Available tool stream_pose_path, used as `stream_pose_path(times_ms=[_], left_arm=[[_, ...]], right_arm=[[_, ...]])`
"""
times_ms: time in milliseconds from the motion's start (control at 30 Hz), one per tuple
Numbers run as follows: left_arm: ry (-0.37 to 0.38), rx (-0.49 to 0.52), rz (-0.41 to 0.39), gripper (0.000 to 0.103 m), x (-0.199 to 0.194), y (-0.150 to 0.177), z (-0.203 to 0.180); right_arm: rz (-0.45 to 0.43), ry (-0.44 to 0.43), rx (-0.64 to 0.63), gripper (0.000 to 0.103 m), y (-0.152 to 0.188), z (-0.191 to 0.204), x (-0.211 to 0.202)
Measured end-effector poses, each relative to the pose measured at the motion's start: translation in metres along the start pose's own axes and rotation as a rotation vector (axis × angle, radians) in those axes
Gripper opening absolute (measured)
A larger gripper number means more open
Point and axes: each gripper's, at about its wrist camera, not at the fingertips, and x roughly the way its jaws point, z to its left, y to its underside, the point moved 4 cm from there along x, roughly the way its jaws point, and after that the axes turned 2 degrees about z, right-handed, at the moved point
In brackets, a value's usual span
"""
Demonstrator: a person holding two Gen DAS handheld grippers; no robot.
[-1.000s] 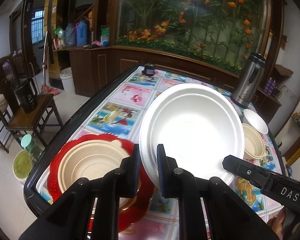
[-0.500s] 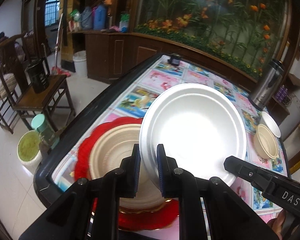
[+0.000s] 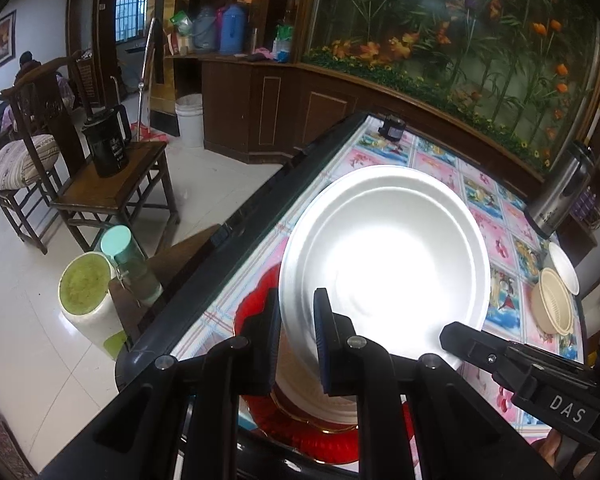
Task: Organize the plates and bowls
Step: 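Lower both white plates onto the beige bowls on the red stack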
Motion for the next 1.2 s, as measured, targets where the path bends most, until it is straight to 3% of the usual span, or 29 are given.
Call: stream_pose_path(times_ms=[567, 1200], left_arm=[[0.025, 0.023, 0.152, 0.015, 0.021, 0.021, 0.012], [-0.017, 0.017, 0.18, 0.016, 0.027, 0.024, 0.021]], right_arm=[[0.121, -0.063, 0.092, 0.012, 0.02, -0.025, 0.023], [0.173, -0.1, 0.155, 0.013, 0.023, -0.038, 0.043]])
